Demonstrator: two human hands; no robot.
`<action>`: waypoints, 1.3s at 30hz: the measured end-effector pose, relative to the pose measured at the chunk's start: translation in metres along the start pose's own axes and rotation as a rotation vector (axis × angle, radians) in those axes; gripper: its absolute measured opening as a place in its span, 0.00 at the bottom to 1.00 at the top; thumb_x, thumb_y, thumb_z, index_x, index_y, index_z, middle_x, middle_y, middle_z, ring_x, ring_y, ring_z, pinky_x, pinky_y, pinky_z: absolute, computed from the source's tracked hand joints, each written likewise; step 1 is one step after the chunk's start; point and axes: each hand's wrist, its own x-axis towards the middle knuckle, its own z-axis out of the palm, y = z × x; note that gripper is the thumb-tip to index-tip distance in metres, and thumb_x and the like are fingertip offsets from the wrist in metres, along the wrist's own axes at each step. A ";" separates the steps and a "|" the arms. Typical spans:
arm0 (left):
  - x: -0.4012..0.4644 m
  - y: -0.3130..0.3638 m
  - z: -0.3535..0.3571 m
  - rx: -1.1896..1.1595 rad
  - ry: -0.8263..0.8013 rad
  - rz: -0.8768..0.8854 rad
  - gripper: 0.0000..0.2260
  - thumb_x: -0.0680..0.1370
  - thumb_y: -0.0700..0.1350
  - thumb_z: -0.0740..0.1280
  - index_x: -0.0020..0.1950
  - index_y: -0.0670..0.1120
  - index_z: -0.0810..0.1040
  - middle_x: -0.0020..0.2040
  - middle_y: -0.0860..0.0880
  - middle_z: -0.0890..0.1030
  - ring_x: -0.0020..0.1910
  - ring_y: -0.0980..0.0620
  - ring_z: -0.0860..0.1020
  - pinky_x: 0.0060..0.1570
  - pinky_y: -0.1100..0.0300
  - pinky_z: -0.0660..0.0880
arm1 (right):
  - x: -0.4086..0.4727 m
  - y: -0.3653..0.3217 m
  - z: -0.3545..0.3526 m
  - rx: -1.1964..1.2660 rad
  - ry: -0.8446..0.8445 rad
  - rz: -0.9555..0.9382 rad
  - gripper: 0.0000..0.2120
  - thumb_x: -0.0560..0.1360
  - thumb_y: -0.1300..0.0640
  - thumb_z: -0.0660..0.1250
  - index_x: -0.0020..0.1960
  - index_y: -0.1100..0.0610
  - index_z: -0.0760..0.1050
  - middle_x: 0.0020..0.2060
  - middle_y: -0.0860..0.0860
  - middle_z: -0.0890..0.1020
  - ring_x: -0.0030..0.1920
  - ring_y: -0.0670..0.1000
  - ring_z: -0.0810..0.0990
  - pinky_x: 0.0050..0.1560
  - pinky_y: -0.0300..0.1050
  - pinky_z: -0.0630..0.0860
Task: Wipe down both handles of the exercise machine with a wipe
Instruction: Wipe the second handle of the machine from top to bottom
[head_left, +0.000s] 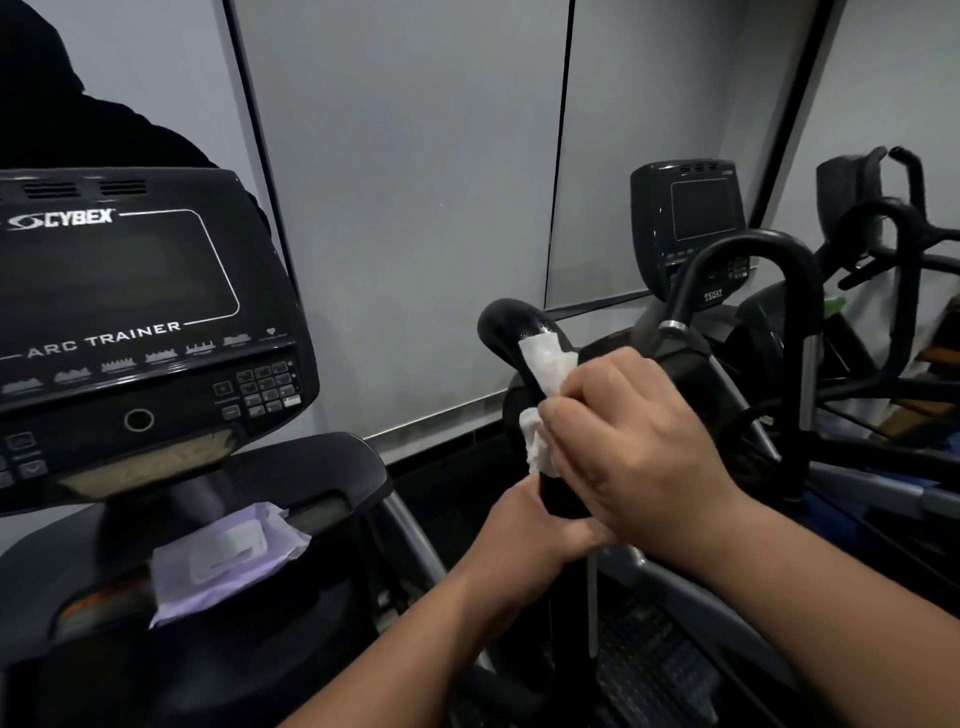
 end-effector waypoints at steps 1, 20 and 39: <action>0.000 -0.002 0.002 -0.001 0.008 0.006 0.12 0.70 0.41 0.79 0.52 0.43 0.83 0.51 0.43 0.87 0.51 0.51 0.84 0.59 0.44 0.78 | 0.000 0.003 -0.004 -0.023 -0.020 -0.038 0.04 0.74 0.63 0.71 0.41 0.62 0.78 0.38 0.58 0.77 0.37 0.59 0.73 0.38 0.57 0.69; -0.015 -0.015 0.015 0.034 0.102 0.106 0.11 0.72 0.35 0.75 0.50 0.46 0.80 0.49 0.43 0.86 0.49 0.59 0.83 0.51 0.52 0.80 | -0.015 -0.014 -0.009 -0.205 -0.090 -0.205 0.06 0.75 0.65 0.67 0.40 0.59 0.75 0.36 0.57 0.75 0.37 0.58 0.73 0.37 0.55 0.66; -0.007 -0.023 0.016 0.072 0.030 0.178 0.11 0.72 0.42 0.71 0.52 0.40 0.79 0.44 0.46 0.83 0.45 0.61 0.77 0.48 0.48 0.79 | -0.029 -0.009 -0.011 -0.132 -0.135 -0.219 0.05 0.76 0.65 0.66 0.43 0.61 0.79 0.35 0.57 0.76 0.36 0.57 0.71 0.37 0.55 0.66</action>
